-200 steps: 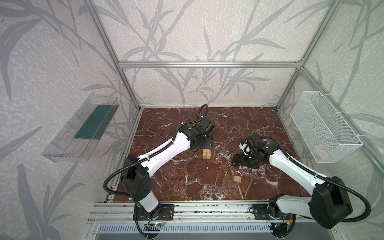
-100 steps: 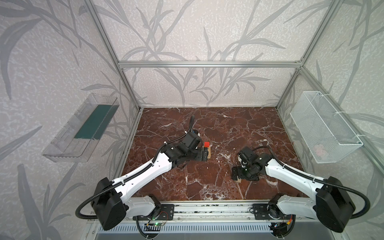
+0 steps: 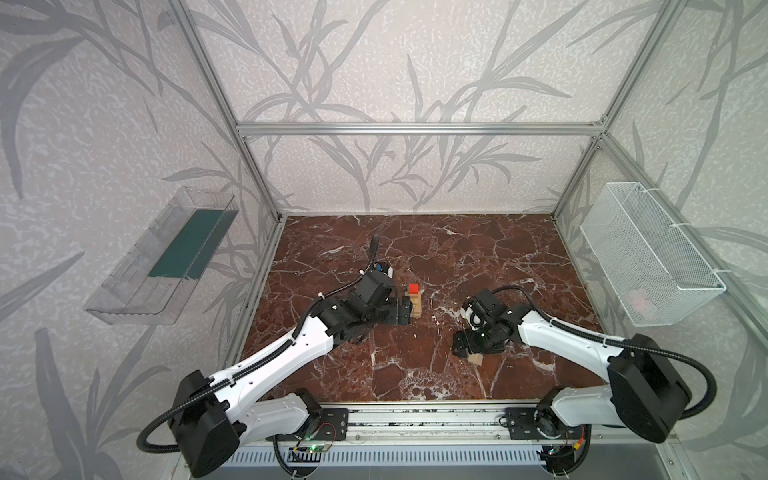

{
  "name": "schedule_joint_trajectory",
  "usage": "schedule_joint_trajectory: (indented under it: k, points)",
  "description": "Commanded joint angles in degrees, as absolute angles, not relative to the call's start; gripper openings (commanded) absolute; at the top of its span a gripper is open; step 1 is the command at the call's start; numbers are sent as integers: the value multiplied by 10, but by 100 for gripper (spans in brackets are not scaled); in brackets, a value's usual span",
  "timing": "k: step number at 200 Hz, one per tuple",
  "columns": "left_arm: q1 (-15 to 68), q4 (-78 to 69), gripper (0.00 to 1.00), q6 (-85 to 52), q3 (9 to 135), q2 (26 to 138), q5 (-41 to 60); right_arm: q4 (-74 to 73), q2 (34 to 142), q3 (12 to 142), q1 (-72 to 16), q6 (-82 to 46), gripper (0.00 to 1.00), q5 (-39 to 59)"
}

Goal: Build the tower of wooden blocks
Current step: 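Raise the left gripper away while the right gripper moves to a small wooden cube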

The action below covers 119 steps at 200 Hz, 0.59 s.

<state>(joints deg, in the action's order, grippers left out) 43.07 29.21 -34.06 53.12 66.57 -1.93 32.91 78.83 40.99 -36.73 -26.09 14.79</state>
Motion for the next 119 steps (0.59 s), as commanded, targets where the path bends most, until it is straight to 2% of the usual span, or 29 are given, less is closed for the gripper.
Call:
schedule_joint_trajectory:
  k: [1,45,119]
  points:
    - [429,298,99,-352,525,654,-41,330,796,420,-375,-236,91,161]
    - [428,297,99,-359,519,650,-40,370,780,411,-415,-249,88,131]
    - [428,301,100,-360,514,642,-43,412,772,409,-492,-311,75,82]
